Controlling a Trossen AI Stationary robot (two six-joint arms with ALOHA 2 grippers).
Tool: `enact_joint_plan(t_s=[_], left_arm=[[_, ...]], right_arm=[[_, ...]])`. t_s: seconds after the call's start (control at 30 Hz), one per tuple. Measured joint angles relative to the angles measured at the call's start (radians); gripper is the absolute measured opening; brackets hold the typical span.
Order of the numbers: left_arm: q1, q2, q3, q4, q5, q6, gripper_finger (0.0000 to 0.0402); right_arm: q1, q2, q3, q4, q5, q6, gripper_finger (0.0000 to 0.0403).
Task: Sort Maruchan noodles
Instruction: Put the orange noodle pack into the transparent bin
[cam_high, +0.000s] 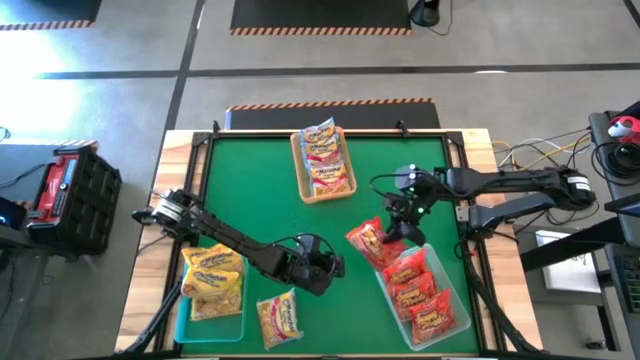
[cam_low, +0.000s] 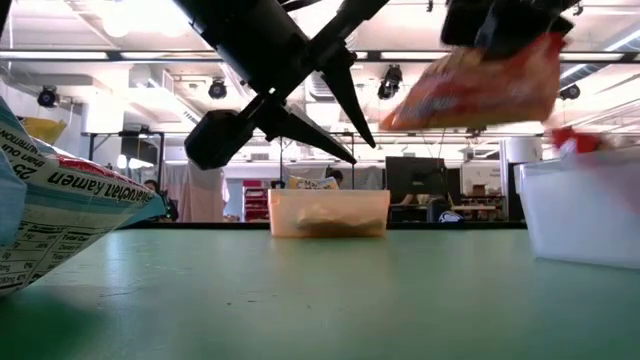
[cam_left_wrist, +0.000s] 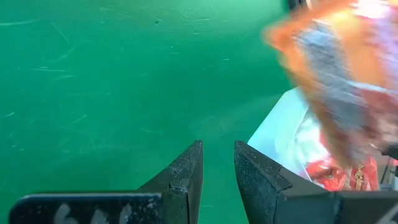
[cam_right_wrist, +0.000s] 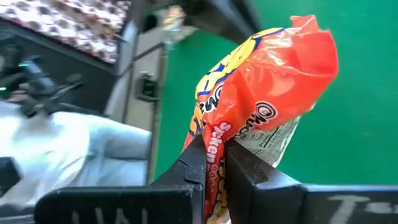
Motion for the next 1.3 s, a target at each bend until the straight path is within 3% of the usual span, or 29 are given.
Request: enact_joint_plan(t_s=[0.3, 0.43, 0.83, 1.03, 1.3], left_arm=[[-0.039, 0.000, 0.000, -0.003, 0.000, 0.003, 0.0074], [-0.064, 0.000, 0.001, -0.017, 0.000, 0.004, 0.0074], [-0.119, 0.000, 0.001, -0.028, -0.031, -0.038, 0.0074], [-0.139, 0.000, 0.001, -0.018, -0.136, -0.095, 0.0074], [-0.140, 0.000, 0.001, 0.021, -0.200, -0.178, 0.0074]], right_arm=[[0.078, -0.109, 0.001, -0.001, 0.036, 0.096, 0.0022], [0.130, -0.144, 0.001, -0.001, -0.042, 0.135, 0.0022], [0.489, -0.132, 0.001, -0.040, -0.064, 0.329, 0.0022], [0.611, -0.121, 0.001, -0.123, 0.005, 0.275, 0.0022], [0.722, -0.081, 0.000, -0.208, 0.045, 0.107, 0.0022]])
